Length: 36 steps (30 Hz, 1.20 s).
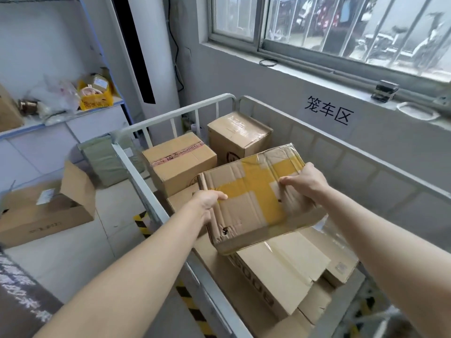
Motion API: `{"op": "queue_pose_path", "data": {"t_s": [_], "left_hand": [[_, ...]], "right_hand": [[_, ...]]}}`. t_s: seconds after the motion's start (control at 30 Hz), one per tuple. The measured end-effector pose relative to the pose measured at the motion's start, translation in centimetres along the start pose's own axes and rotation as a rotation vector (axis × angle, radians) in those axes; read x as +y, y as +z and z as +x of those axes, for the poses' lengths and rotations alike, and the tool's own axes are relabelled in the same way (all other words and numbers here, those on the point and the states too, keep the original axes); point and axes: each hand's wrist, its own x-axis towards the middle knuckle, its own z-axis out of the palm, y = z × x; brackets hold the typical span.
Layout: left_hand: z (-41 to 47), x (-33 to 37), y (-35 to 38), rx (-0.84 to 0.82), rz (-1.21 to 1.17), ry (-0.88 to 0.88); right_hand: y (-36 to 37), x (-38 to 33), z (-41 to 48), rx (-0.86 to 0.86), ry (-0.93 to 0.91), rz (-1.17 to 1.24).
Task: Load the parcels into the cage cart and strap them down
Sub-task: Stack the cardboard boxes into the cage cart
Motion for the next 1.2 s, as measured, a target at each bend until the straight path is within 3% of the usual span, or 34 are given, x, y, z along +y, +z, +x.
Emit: {"op": "queue_pose_path", "data": {"t_s": [0.17, 0.37, 0.73, 1.0, 1.2], "left_hand": [[4.3, 2.1, -6.2, 0.030, 0.010, -0.026], [8.4, 3.8, -8.4, 0.033, -0.002, -0.081], [19.5, 5.5, -9.0, 0.100, 0.040, -0.300], [30.0, 3.1, -9.1, 0.245, -0.039, -0.398], [33.3, 3.7, -9.2, 0.306, -0.034, -0.391]], "right_hand": [[5.3, -5.7, 2.4, -0.059, 0.011, 0.015], [8.9, -9.1, 6.8, -0.077, 0.018, -0.031], [19.8, -10.8, 19.0, -0.217, 0.013, -0.126], [28.2, -11.1, 26.3, -0.304, -0.004, -0.215], [30.2, -10.5, 29.4, -0.348, -0.022, -0.159]]}}
